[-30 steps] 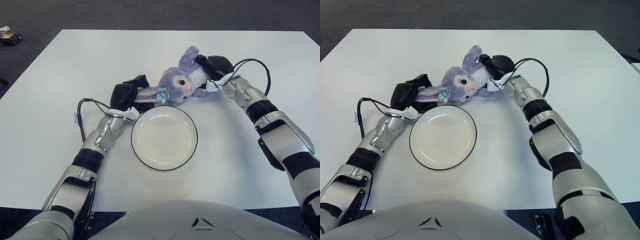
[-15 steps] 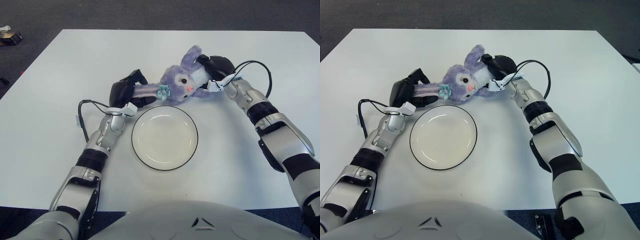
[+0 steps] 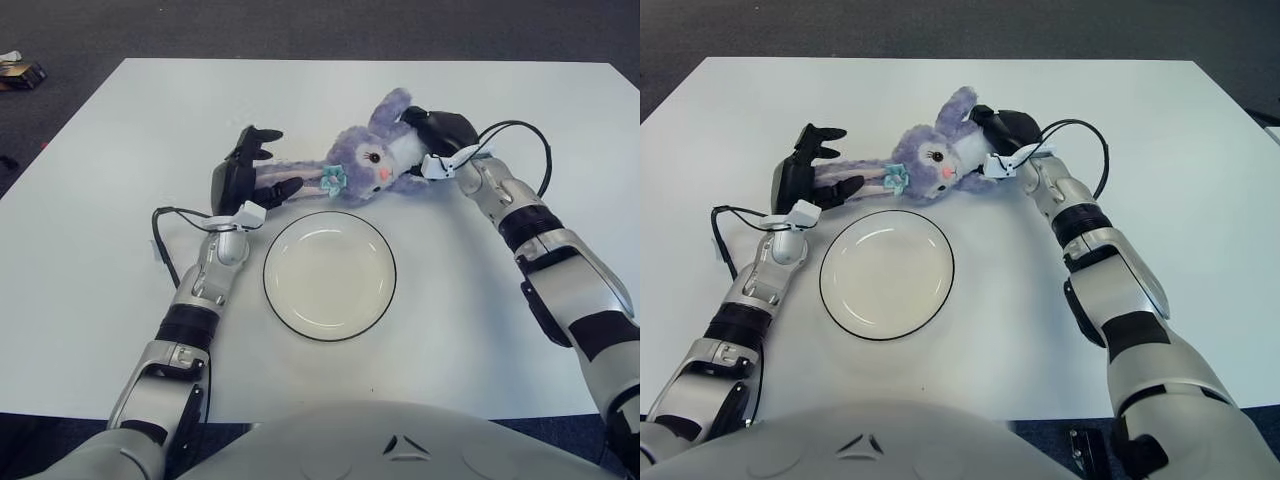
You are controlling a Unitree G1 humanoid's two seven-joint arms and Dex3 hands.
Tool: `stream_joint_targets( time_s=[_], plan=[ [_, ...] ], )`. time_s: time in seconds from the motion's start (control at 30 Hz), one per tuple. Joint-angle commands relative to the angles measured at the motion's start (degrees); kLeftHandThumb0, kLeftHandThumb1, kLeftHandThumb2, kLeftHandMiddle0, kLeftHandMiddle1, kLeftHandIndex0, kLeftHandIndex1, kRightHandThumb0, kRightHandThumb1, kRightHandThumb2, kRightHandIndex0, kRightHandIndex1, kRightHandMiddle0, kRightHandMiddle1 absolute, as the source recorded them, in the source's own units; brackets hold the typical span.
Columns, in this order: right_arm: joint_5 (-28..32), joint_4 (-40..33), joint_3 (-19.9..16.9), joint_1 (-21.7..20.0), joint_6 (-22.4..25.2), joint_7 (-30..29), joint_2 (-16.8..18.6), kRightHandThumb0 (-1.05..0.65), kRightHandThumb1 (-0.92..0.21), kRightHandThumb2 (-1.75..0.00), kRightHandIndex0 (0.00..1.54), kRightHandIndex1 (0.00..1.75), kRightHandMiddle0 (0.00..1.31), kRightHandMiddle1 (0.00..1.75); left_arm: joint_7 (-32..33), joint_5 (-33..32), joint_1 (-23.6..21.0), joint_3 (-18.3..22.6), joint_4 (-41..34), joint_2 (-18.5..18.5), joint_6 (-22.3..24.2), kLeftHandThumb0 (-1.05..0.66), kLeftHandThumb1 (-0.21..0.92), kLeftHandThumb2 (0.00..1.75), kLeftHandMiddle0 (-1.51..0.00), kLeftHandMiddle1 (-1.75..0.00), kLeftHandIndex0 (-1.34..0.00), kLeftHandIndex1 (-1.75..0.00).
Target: Put the doll into the plate.
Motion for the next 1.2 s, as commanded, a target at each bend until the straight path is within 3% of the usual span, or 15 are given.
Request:
stream_joint_targets(
  time_s=[0.0, 0.2, 0.53, 0.73, 0.83, 1.0, 1.17],
  plan=[
    [0.91, -2.15, -1.23, 0.89, 1.35, 0.98, -0.26, 0.44, -0.41, -1.19, 0.53, 1.75, 0.58, 1.75, 1.74, -0.02, -0.55, 0.53, 3.55, 0.34, -2.37, -0.79, 0.92, 0.8, -0.61, -0.11, -0.21, -0.71],
    [1.96, -10.59, -3.65, 1.24, 9.29, 4.56, 0.88, 0.44, -0.41, -1.2, 0.54, 1.75, 0.59, 1.75, 7.09, -1.42, -5.74, 3.08, 16.01, 2.04, -8.69, -0.8, 0.92, 0.8, -0.6, -0.07, -0.2, -0.71],
    [1.45, -16.19, -4.47, 2.41, 14.3, 7.6, 1.13, 0.44, -0.4, -1.2, 0.54, 1.75, 0.6, 1.75, 10.47, -0.99, -8.11, 3.01, 21.32, 2.25, -11.0, -0.79, 0.92, 0.8, -0.6, -0.05, -0.19, -0.71],
    [1.67, -20.72, -5.72, 1.8, 16.84, 8.92, 1.24, 0.44, -0.4, -1.2, 0.54, 1.75, 0.6, 1.75, 6.75, -4.18, -8.18, 3.88, 21.95, 1.92, -7.5, -0.69, 0.92, 0.74, -0.56, -0.03, -0.18, -0.72],
    [1.53, -22.89, -5.93, 1.8, 18.12, 10.11, 1.12, 0.44, -0.4, -1.2, 0.54, 1.75, 0.6, 1.75, 6.68, -4.17, -8.23, 3.81, 21.8, 1.91, -5.52, -0.49, 0.92, 0.61, -0.55, -0.02, -0.17, -0.73],
    [1.35, -26.46, -6.24, 1.92, 19.65, 12.49, 0.54, 0.44, -0.4, -1.2, 0.54, 1.75, 0.6, 1.75, 5.03, -4.58, -8.28, 3.79, 20.75, 1.53, 2.49, -0.15, 0.91, 0.47, -0.54, -0.01, -0.18, -0.71],
    [1.09, -27.9, -6.43, 1.95, 20.04, 13.43, 0.29, 0.44, -0.4, -1.2, 0.54, 1.75, 0.61, 1.75, 2.82, -5.65, -7.81, 3.87, 18.14, 1.25, 8.16, -0.01, 0.85, 0.45, -0.51, 0.0, -0.22, -0.65]
  ],
)
